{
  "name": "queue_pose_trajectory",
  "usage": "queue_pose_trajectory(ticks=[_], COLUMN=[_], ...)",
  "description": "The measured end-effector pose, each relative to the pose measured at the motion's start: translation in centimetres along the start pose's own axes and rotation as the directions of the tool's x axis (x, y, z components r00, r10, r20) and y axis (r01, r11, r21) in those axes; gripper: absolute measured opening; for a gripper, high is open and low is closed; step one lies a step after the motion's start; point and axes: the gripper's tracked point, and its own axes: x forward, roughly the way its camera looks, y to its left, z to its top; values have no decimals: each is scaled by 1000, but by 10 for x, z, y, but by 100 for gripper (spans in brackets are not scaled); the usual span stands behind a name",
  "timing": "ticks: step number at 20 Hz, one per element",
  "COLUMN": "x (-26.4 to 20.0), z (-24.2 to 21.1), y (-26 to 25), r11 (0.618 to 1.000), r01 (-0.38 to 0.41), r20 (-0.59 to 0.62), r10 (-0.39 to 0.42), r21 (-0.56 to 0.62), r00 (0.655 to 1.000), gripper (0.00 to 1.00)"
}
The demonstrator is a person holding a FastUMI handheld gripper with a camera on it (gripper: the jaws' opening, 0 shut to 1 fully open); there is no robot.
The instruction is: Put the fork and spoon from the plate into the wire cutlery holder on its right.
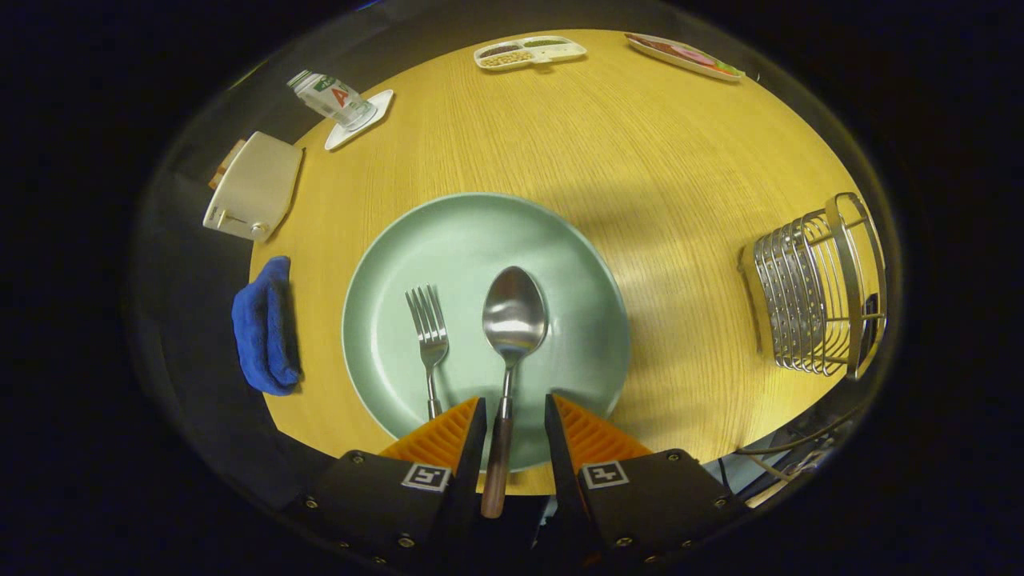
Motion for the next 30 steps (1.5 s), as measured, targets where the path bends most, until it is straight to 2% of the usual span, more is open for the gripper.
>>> queue_pose_trajectory(ticks=[4,6,7,8,21,30], x=[5,11,17,1,-38,-103], z=[-8,-7,-5,-2,25,53], y=[5,2,3,4,-3,-45], r11=[999,999,999,999,998,994], r01=[-9,2,-7,-8,-53,-48], r20=[-36,-45,-34,-27,116,229], r10=[8,-4,5,7,52,25], r21=[-43,-45,-46,-37,14,96], r00=[999,999,999,1000,992,973], gripper=[45,12,13,3,3,3])
